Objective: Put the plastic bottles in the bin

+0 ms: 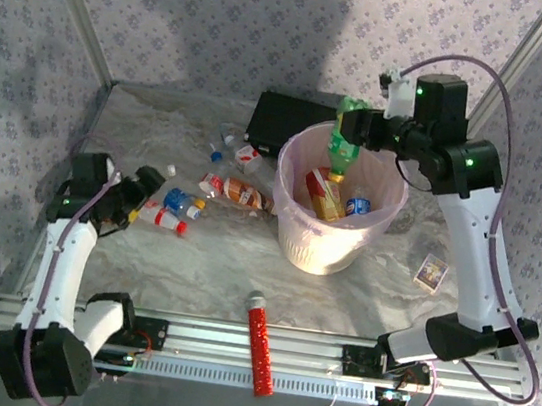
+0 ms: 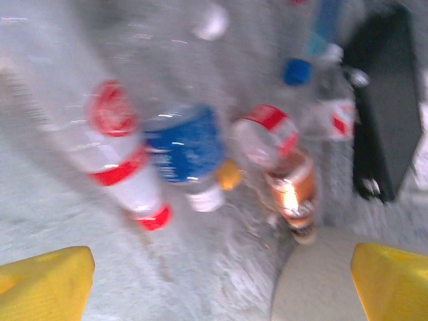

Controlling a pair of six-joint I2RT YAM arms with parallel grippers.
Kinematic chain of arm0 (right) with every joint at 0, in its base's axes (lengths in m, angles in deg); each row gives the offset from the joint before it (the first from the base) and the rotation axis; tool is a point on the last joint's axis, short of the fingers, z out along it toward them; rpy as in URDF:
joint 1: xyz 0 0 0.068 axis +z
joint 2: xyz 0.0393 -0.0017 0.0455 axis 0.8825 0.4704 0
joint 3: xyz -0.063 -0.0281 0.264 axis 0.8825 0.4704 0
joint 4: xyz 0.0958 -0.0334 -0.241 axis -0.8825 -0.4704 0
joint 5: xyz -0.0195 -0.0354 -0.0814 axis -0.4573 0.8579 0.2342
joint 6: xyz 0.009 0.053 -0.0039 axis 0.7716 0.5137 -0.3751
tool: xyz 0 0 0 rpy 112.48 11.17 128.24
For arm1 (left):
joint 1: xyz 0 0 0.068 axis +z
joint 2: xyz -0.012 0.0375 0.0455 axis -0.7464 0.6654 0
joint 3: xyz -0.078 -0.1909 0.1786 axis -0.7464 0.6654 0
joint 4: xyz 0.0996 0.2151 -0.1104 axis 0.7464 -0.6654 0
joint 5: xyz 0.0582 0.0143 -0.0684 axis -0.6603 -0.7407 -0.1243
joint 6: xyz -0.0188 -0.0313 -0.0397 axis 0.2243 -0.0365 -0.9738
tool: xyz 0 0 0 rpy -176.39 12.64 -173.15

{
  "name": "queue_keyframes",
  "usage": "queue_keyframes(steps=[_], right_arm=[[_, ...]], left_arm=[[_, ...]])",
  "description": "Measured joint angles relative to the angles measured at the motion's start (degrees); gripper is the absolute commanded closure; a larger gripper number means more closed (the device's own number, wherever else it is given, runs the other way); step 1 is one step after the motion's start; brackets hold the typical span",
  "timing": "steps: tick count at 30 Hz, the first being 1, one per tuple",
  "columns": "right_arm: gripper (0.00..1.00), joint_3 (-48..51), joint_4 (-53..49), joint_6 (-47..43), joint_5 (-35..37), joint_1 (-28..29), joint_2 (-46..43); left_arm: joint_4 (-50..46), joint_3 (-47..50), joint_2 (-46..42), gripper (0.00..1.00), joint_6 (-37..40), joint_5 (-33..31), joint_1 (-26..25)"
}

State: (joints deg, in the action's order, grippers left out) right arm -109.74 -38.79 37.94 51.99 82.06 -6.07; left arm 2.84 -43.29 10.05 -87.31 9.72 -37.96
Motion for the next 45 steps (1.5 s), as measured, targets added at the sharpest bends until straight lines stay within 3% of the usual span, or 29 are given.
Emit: queue_keyframes(steps=[5,12,18,21,37,45], right_arm=[[0.56,12.0,0.3,-0.6,3.0,0.2,-0.9],[0.56,26.7,6.2,0.9,2.9,0.6,-1.4],[0.29,31.7,12.6,2.8,2.5,0.6,-4.3],[0.21,31.7,12.5,2.7,2.5,0.6,-5.0],[0.19,28.4,7.6,2.4,0.5,-0.4,-10.6],[0.19,28.4,6.5,2.7,0.5,-0.4,-10.9]], left_arm=[[-3.1,1.8,-2.6,0.02,-0.9,-2.3,9.0],[-0.4,5.1,0.1,0.02,-2.5,-8.3,15.8],[3.5,6.6,5.9,0.02,-4.5,-13.5,19.2],[6.4,7.2,8.2,0.02,-5.8,-15.7,21.2],[18.6,5.6,26.2,0.04,-8.3,-20.2,21.3],[22.2,3.1,32.6,0.28,-8.0,-21.4,19.5]])
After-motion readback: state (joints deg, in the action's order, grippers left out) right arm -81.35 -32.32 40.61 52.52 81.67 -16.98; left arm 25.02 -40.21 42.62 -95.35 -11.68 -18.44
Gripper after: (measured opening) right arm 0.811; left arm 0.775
